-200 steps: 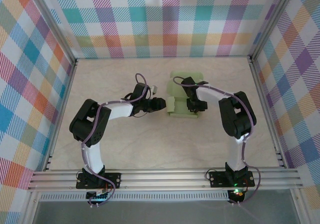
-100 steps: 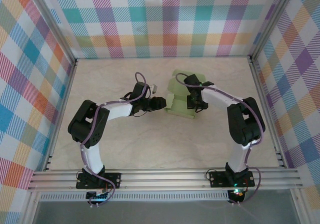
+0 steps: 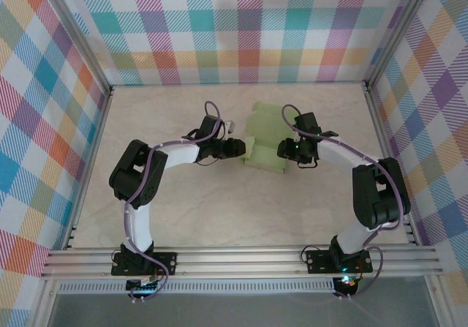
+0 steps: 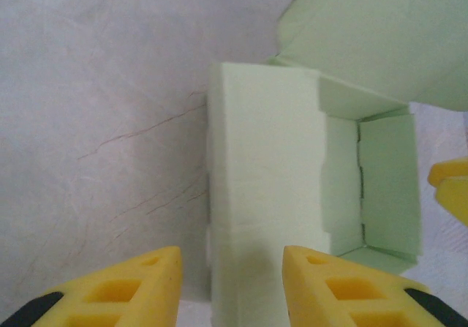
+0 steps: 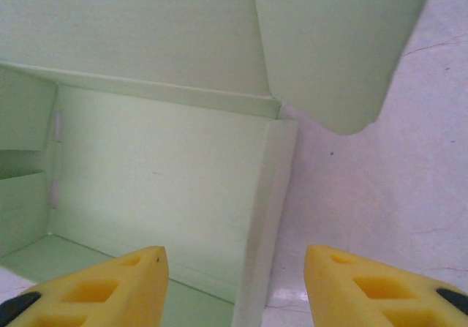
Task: Fold the paper box
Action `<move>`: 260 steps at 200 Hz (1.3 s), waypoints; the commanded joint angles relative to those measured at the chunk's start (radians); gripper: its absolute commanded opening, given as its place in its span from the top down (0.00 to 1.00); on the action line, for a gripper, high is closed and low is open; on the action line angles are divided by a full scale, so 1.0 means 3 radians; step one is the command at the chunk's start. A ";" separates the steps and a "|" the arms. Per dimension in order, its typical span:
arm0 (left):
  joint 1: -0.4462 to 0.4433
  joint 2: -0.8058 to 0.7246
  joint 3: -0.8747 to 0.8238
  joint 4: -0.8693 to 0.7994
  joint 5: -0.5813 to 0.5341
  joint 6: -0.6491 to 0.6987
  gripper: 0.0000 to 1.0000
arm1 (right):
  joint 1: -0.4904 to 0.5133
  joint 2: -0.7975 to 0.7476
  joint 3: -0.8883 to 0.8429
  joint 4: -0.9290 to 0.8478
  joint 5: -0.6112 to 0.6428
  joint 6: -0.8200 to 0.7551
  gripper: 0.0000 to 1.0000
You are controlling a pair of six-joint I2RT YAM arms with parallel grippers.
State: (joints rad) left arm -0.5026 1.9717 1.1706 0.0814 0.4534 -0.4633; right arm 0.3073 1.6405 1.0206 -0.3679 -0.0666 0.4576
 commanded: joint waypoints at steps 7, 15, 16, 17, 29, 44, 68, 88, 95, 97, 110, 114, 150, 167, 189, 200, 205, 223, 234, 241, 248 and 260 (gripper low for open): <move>0.0006 0.0103 0.0128 0.0056 0.0127 -0.0085 0.59 | -0.0034 -0.0044 -0.0064 0.0213 -0.0277 0.0059 0.48; 0.0003 0.0128 0.0142 0.0074 0.0161 -0.0106 0.60 | -0.0037 -0.0011 -0.0063 0.0227 -0.0284 0.0060 0.49; 0.0001 0.0132 0.0143 0.0080 0.0164 -0.0109 0.60 | -0.0037 -0.0007 -0.0063 0.0228 -0.0284 0.0060 0.49; -0.0001 0.0134 0.0145 0.0083 0.0170 -0.0111 0.61 | -0.0040 -0.0002 -0.0063 0.0229 -0.0284 0.0057 0.49; -0.0009 0.0149 0.0153 0.0116 0.0217 -0.0148 0.63 | -0.0039 0.0054 -0.0058 0.0248 -0.0289 0.0074 0.50; -0.0022 0.0147 0.0189 0.0095 0.0255 -0.0158 0.64 | -0.0043 0.0122 -0.0040 0.0260 -0.0282 0.0094 0.52; -0.0046 0.0150 0.0254 0.0005 0.0287 -0.0138 0.65 | -0.0043 0.0225 0.0000 0.0284 -0.0275 0.0106 0.56; -0.0077 0.0168 0.0326 -0.0075 0.0305 -0.0123 0.65 | -0.0044 0.0299 0.0034 0.0303 -0.0322 0.0109 0.59; -0.0089 0.0174 0.0344 -0.0082 0.0299 -0.0119 0.66 | -0.0043 0.0310 0.0034 0.0315 -0.0339 0.0116 0.60; -0.0093 0.0176 0.0349 -0.0085 0.0296 -0.0119 0.66 | -0.0043 0.0312 0.0034 0.0321 -0.0347 0.0120 0.60; -0.0113 0.0179 0.0372 -0.0111 0.0299 -0.0119 0.70 | -0.0045 0.0327 0.0034 0.0342 -0.0361 0.0131 0.60; -0.0117 0.0177 0.0377 -0.0113 0.0299 -0.0116 0.70 | -0.0042 0.0328 0.0038 0.0338 -0.0354 0.0131 0.60; -0.0119 0.0181 0.0374 -0.0201 0.0206 -0.0067 0.70 | -0.0040 0.0343 0.0039 0.0345 -0.0369 0.0121 0.61; -0.0120 0.0193 0.0386 -0.0282 0.0127 -0.0045 0.70 | -0.0043 0.0347 0.0039 0.0351 -0.0372 0.0112 0.60; -0.0122 0.0073 0.0300 -0.0196 0.0105 -0.0044 0.69 | -0.0042 0.0353 0.0049 0.0332 -0.0361 0.0101 0.60; -0.0124 -0.0016 0.0273 -0.0177 0.0095 -0.0032 0.67 | -0.0043 0.0353 0.0051 0.0324 -0.0352 0.0092 0.61; -0.0122 -0.0059 0.0261 -0.0172 0.0082 -0.0028 0.66 | -0.0043 0.0359 0.0049 0.0318 -0.0347 0.0091 0.61; -0.0119 -0.0224 0.0216 -0.0148 0.0009 0.0000 0.65 | -0.0043 0.0369 0.0050 0.0315 -0.0330 0.0086 0.61; -0.0119 -0.0292 0.0219 -0.0222 -0.0074 0.0042 0.64 | -0.0043 0.0370 0.0042 0.0317 -0.0325 0.0085 0.61; -0.0119 -0.0313 0.0234 -0.0290 -0.0146 0.0070 0.62 | -0.0043 0.0367 0.0044 0.0318 -0.0325 0.0085 0.61; -0.0119 -0.0319 0.0251 -0.0359 -0.0212 0.0099 0.61 | -0.0043 0.0374 0.0044 0.0316 -0.0325 0.0080 0.61; -0.0110 -0.0286 0.0279 -0.0466 -0.0277 0.0118 0.59 | -0.0043 0.0381 0.0052 0.0312 -0.0330 0.0080 0.60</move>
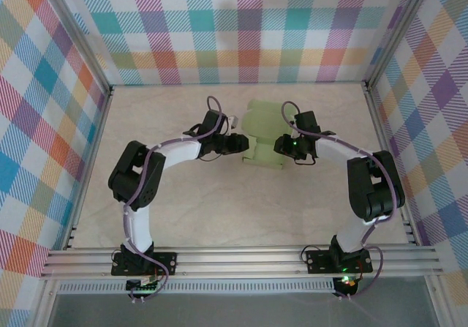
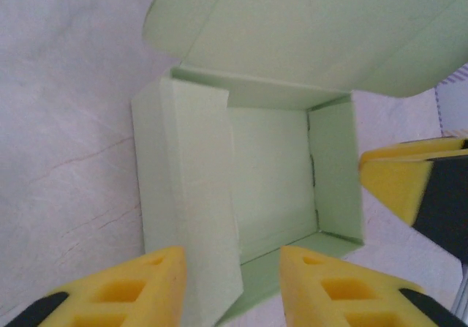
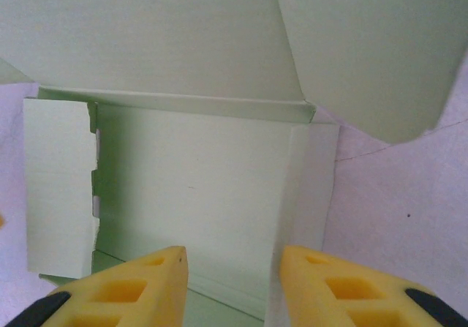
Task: Fold the paper box
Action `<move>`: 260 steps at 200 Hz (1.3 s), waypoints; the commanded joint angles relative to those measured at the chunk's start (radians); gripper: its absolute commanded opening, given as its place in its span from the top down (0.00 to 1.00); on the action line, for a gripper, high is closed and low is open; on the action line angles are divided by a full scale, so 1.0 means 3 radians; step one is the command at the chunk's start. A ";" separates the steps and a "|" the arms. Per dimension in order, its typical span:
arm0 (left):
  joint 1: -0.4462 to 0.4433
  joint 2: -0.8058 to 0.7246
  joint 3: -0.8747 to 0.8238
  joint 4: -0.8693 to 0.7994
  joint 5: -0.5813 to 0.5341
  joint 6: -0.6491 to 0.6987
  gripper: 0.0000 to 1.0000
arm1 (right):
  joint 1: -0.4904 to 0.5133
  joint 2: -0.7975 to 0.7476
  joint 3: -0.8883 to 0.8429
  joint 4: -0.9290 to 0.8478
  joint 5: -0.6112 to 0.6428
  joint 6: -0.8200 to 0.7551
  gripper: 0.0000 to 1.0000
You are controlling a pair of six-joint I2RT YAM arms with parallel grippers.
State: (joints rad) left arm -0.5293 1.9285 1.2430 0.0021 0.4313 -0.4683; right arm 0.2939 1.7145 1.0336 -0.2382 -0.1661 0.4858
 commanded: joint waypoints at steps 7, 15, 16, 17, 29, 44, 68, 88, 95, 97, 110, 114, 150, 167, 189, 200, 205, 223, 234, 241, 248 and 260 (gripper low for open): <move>-0.0016 -0.0111 0.0049 -0.0221 -0.0210 0.0133 0.58 | 0.0002 0.0137 0.0011 -0.0120 0.0002 -0.0015 0.61; -0.0015 -0.0073 0.0054 -0.0221 -0.0207 0.0120 0.58 | 0.0003 0.0144 0.0016 -0.0123 -0.0004 -0.0019 0.61; -0.0015 -0.0070 0.0054 -0.0219 -0.0206 0.0117 0.57 | 0.0002 0.0145 0.0019 -0.0125 -0.0004 -0.0019 0.61; -0.0015 -0.0064 0.0054 -0.0218 -0.0206 0.0115 0.57 | 0.0002 0.0145 0.0020 -0.0123 -0.0004 -0.0021 0.61; -0.0015 -0.0007 0.0074 -0.0196 -0.0178 0.0067 0.58 | 0.0001 0.0146 0.0026 -0.0126 -0.0013 -0.0024 0.61; -0.0020 0.0065 0.0119 -0.0162 -0.0127 0.0021 0.60 | 0.0002 0.0147 0.0021 -0.0121 -0.0019 -0.0019 0.61; -0.0020 0.0195 0.0194 -0.0154 -0.0088 0.0007 0.66 | 0.0002 0.0150 0.0021 -0.0131 -0.0029 -0.0021 0.61; -0.0020 0.0296 0.0238 -0.0126 -0.0034 -0.0031 0.69 | 0.0005 0.0143 0.0021 -0.0131 -0.0029 -0.0024 0.61; -0.0020 0.0319 0.0250 -0.0111 -0.0025 -0.0048 0.69 | 0.0002 0.0144 0.0016 -0.0134 -0.0036 -0.0025 0.61; -0.0020 0.0326 0.0255 -0.0105 -0.0018 -0.0051 0.69 | 0.0002 0.0142 0.0016 -0.0133 -0.0035 -0.0032 0.61; -0.0020 0.0355 0.0264 -0.0091 -0.0005 -0.0066 0.70 | 0.0002 0.0140 0.0014 -0.0129 -0.0044 -0.0024 0.61; -0.0020 0.0359 0.0259 -0.0086 -0.0005 -0.0065 0.71 | 0.0002 0.0137 0.0009 -0.0123 -0.0048 -0.0024 0.61; -0.0020 0.0413 0.0275 -0.0080 0.0009 -0.0068 0.76 | 0.0003 0.0142 0.0011 -0.0124 -0.0065 -0.0029 0.61; -0.0020 0.0448 0.0281 -0.0081 0.0018 -0.0069 0.77 | 0.0002 0.0144 0.0011 -0.0116 -0.0078 -0.0027 0.61; -0.0023 0.0483 0.0303 -0.0108 0.0035 -0.0066 0.77 | 0.0004 0.0137 0.0011 -0.0120 -0.0075 -0.0029 0.61; -0.0030 0.0487 0.0331 -0.0169 0.0018 -0.0052 0.78 | 0.0007 0.0139 0.0011 -0.0118 -0.0085 -0.0024 0.61; -0.0038 0.0488 0.0350 -0.0204 0.0003 -0.0043 0.78 | 0.0006 0.0140 0.0011 -0.0116 -0.0095 -0.0023 0.62; -0.0082 0.0482 0.0437 -0.0384 -0.0153 -0.0009 0.80 | 0.0006 0.0142 0.0006 -0.0080 -0.0144 0.0014 0.62; -0.0122 0.0476 0.0500 -0.0540 -0.0302 0.0045 0.81 | 0.0007 0.0149 0.0001 -0.0061 -0.0154 0.0036 0.62; -0.0152 0.0469 0.0529 -0.0625 -0.0415 0.0081 0.82 | 0.0008 0.0145 -0.0004 -0.0051 -0.0159 0.0041 0.62; -0.0175 0.0463 0.0558 -0.0702 -0.0509 0.0114 0.83 | 0.0011 0.0146 -0.0004 -0.0045 -0.0167 0.0051 0.62; -0.0213 0.0459 0.0586 -0.0775 -0.0620 0.0147 0.83 | 0.0010 0.0145 -0.0009 -0.0029 -0.0179 0.0058 0.62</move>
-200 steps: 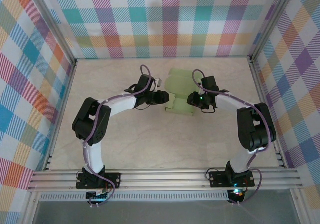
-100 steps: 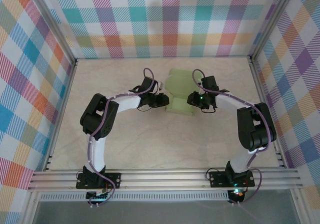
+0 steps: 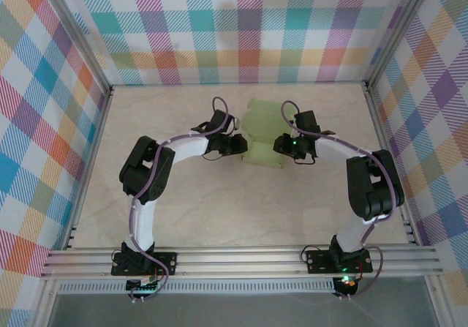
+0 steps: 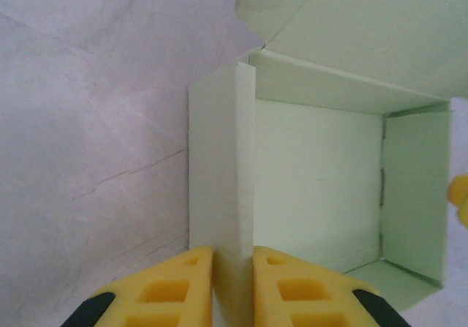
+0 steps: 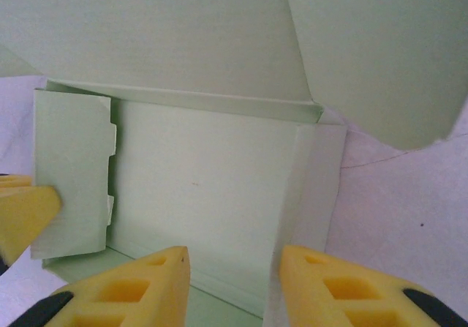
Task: Fold the paper box
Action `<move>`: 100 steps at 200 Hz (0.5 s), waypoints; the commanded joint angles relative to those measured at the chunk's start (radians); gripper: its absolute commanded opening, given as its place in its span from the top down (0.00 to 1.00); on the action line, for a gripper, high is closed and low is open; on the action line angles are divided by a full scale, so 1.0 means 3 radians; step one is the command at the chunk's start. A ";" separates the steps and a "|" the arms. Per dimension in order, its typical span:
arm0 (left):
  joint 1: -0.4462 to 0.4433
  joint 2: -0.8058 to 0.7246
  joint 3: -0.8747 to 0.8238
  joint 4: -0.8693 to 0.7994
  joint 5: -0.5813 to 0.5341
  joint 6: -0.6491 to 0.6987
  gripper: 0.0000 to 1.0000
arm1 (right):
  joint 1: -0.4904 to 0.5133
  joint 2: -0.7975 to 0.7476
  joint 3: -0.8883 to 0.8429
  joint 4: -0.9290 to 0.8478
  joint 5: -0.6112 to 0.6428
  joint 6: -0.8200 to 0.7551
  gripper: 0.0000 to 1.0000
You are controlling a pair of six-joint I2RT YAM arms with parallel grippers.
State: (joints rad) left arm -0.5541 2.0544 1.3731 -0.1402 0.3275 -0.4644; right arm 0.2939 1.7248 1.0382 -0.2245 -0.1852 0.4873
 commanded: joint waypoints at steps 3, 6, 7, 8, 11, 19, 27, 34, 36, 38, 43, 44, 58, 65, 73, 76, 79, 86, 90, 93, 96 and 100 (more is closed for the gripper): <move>-0.0135 0.0043 0.0153 -0.0311 -0.0292 0.0135 0.83 | 0.0009 0.0116 -0.0024 -0.0069 -0.0118 0.0057 0.62; -0.0145 0.0041 0.0159 -0.0322 -0.0306 0.0139 0.83 | 0.0011 0.0118 -0.0026 -0.0063 -0.0123 0.0058 0.62; -0.0146 0.0040 0.0158 -0.0326 -0.0316 0.0140 0.83 | 0.0011 0.0119 -0.0028 -0.0061 -0.0123 0.0058 0.62; -0.0149 0.0045 0.0161 -0.0328 -0.0320 0.0141 0.83 | 0.0012 0.0120 -0.0029 -0.0058 -0.0126 0.0058 0.62; -0.0156 0.0052 0.0166 -0.0336 -0.0335 0.0142 0.83 | 0.0012 0.0117 -0.0029 -0.0057 -0.0133 0.0062 0.62; -0.0179 0.0062 0.0178 -0.0361 -0.0378 0.0147 0.84 | 0.0010 0.0116 -0.0038 -0.0045 -0.0142 0.0067 0.62; -0.0201 0.0076 0.0206 -0.0400 -0.0426 0.0151 0.84 | 0.0010 0.0116 -0.0040 -0.0037 -0.0153 0.0073 0.62; -0.0223 0.0085 0.0225 -0.0416 -0.0459 0.0155 0.84 | 0.0008 0.0115 -0.0044 -0.0026 -0.0160 0.0077 0.62; -0.0231 0.0090 0.0227 -0.0421 -0.0464 0.0155 0.84 | 0.0009 0.0115 -0.0045 -0.0026 -0.0160 0.0078 0.62; -0.0237 0.0091 0.0233 -0.0422 -0.0473 0.0157 0.84 | 0.0011 0.0115 -0.0045 -0.0027 -0.0162 0.0076 0.62; -0.0255 0.0095 0.0254 -0.0432 -0.0496 0.0152 0.83 | 0.0012 0.0109 -0.0048 -0.0020 -0.0164 0.0078 0.62; -0.0258 0.0093 0.0257 -0.0430 -0.0500 0.0152 0.83 | 0.0012 0.0107 -0.0049 -0.0019 -0.0165 0.0078 0.62; -0.0316 0.0115 0.0335 -0.0582 -0.0641 0.0152 0.83 | 0.0008 0.0105 -0.0051 -0.0018 -0.0165 0.0078 0.62; -0.0352 0.0128 0.0378 -0.0652 -0.0732 0.0155 0.83 | 0.0015 0.0099 -0.0055 -0.0012 -0.0165 0.0078 0.62; -0.0382 0.0139 0.0425 -0.0711 -0.0840 0.0153 0.84 | 0.0009 0.0096 -0.0054 -0.0005 -0.0170 0.0077 0.62; -0.0394 0.0142 0.0445 -0.0736 -0.0883 0.0148 0.84 | 0.0012 0.0099 -0.0055 -0.0008 -0.0174 0.0078 0.62; -0.0407 0.0144 0.0457 -0.0753 -0.0928 0.0147 0.84 | 0.0014 0.0100 -0.0055 -0.0005 -0.0175 0.0075 0.62; -0.0438 0.0154 0.0494 -0.0800 -0.1030 0.0151 0.84 | 0.0012 0.0096 -0.0055 0.0002 -0.0175 0.0078 0.62; -0.0455 0.0156 0.0513 -0.0839 -0.1092 0.0150 0.84 | 0.0013 0.0096 -0.0050 0.0002 -0.0175 0.0078 0.63; -0.0467 0.0159 0.0533 -0.0854 -0.1142 0.0151 0.84 | 0.0012 0.0095 -0.0053 0.0002 -0.0180 0.0078 0.62; -0.0480 0.0159 0.0545 -0.0884 -0.1181 0.0148 0.84 | 0.0013 0.0096 -0.0054 0.0002 -0.0180 0.0076 0.62; -0.0492 0.0165 0.0567 -0.0920 -0.1254 0.0152 0.84 | 0.0012 0.0098 -0.0055 0.0002 -0.0180 0.0073 0.62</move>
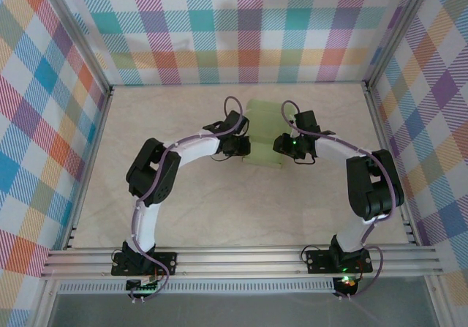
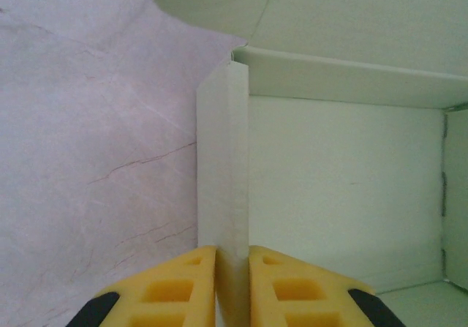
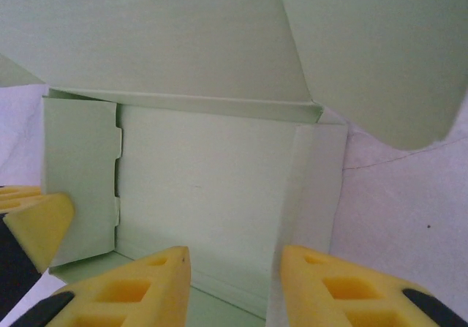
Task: Fold the paper box
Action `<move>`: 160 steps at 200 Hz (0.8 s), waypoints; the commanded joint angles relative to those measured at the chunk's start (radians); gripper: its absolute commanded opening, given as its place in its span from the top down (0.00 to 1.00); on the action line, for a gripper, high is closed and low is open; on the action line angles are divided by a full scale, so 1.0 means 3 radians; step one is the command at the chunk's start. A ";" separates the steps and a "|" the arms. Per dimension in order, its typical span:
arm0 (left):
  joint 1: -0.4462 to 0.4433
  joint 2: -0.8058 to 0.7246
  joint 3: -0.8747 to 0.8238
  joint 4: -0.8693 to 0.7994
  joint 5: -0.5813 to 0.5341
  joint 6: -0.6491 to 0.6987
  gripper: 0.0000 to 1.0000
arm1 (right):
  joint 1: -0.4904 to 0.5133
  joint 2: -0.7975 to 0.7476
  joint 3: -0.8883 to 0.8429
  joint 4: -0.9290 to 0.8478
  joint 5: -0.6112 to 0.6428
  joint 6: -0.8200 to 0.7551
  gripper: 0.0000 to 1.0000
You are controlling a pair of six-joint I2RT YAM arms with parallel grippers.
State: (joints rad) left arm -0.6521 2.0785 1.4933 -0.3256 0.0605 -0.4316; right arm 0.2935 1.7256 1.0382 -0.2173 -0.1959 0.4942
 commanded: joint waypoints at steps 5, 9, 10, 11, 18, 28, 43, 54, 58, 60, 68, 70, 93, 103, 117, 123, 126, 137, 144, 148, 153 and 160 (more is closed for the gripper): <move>-0.0185 0.0091 0.0192 -0.0345 -0.0437 0.0051 0.84 | 0.0013 0.0094 -0.0055 -0.0017 -0.0145 0.0050 0.62; -0.0199 0.0095 0.0211 -0.0382 -0.0499 0.0059 0.84 | 0.0013 0.0097 -0.0054 -0.0017 -0.0145 0.0050 0.62; -0.0204 0.0096 0.0217 -0.0390 -0.0514 0.0061 0.84 | 0.0013 0.0095 -0.0055 -0.0017 -0.0145 0.0050 0.62; -0.0206 0.0094 0.0220 -0.0401 -0.0526 0.0065 0.84 | 0.0013 0.0094 -0.0055 -0.0017 -0.0147 0.0050 0.62; -0.0225 0.0102 0.0258 -0.0454 -0.0619 0.0075 0.85 | 0.0012 0.0102 -0.0054 -0.0011 -0.0150 0.0050 0.62; -0.0240 0.0113 0.0285 -0.0497 -0.0714 0.0084 0.86 | 0.0011 0.0101 -0.0056 -0.0004 -0.0155 0.0050 0.62; -0.0245 0.0128 0.0304 -0.0515 -0.0706 0.0088 0.85 | 0.0011 0.0099 -0.0055 0.0006 -0.0163 0.0050 0.62; -0.0244 0.0146 0.0328 -0.0515 -0.0677 0.0074 0.82 | 0.0014 0.0102 -0.0057 0.0013 -0.0170 0.0050 0.62; -0.0244 0.0155 0.0342 -0.0516 -0.0666 0.0072 0.81 | 0.0012 0.0102 -0.0060 0.0013 -0.0175 0.0050 0.62; -0.0245 0.0160 0.0345 -0.0515 -0.0663 0.0073 0.81 | 0.0014 0.0103 -0.0059 0.0012 -0.0175 0.0050 0.62; -0.0241 0.0175 0.0369 -0.0510 -0.0648 0.0064 0.80 | 0.0014 0.0100 -0.0060 0.0013 -0.0175 0.0050 0.62; -0.0244 0.0181 0.0374 -0.0513 -0.0640 0.0065 0.80 | 0.0014 0.0101 -0.0060 0.0016 -0.0175 0.0050 0.62; -0.0242 0.0245 0.0464 -0.0515 -0.0576 0.0052 0.80 | 0.0013 0.0102 -0.0071 0.0014 -0.0180 0.0046 0.62; -0.0242 0.0272 0.0487 -0.0520 -0.0555 0.0044 0.80 | 0.0014 0.0097 -0.0070 0.0019 -0.0184 0.0046 0.62; -0.0242 0.0297 0.0508 -0.0538 -0.0554 0.0044 0.81 | 0.0012 0.0102 -0.0071 0.0019 -0.0191 0.0045 0.62; -0.0245 0.0306 0.0509 -0.0545 -0.0554 0.0045 0.81 | 0.0010 0.0104 -0.0071 0.0023 -0.0191 0.0048 0.62; -0.0244 0.0311 0.0509 -0.0546 -0.0557 0.0047 0.81 | 0.0012 0.0103 -0.0071 0.0020 -0.0193 0.0049 0.62; -0.0243 0.0331 0.0529 -0.0556 -0.0556 0.0045 0.81 | 0.0015 0.0113 -0.0076 0.0032 -0.0205 0.0050 0.63; -0.0244 0.0349 0.0538 -0.0564 -0.0570 0.0041 0.80 | 0.0013 0.0115 -0.0076 0.0038 -0.0209 0.0050 0.63; -0.0244 0.0357 0.0542 -0.0571 -0.0575 0.0041 0.80 | 0.0016 0.0114 -0.0076 0.0041 -0.0215 0.0050 0.63; -0.0244 0.0367 0.0557 -0.0580 -0.0588 0.0038 0.79 | 0.0013 0.0114 -0.0076 0.0043 -0.0218 0.0057 0.63; -0.0242 0.0380 0.0565 -0.0585 -0.0598 0.0035 0.77 | 0.0016 0.0119 -0.0076 0.0043 -0.0229 0.0054 0.63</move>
State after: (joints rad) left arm -0.7128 2.1529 1.6333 -0.4881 -0.1375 -0.4217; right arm 0.2935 1.7321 1.0378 -0.2020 -0.2188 0.4938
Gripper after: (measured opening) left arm 0.208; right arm 0.373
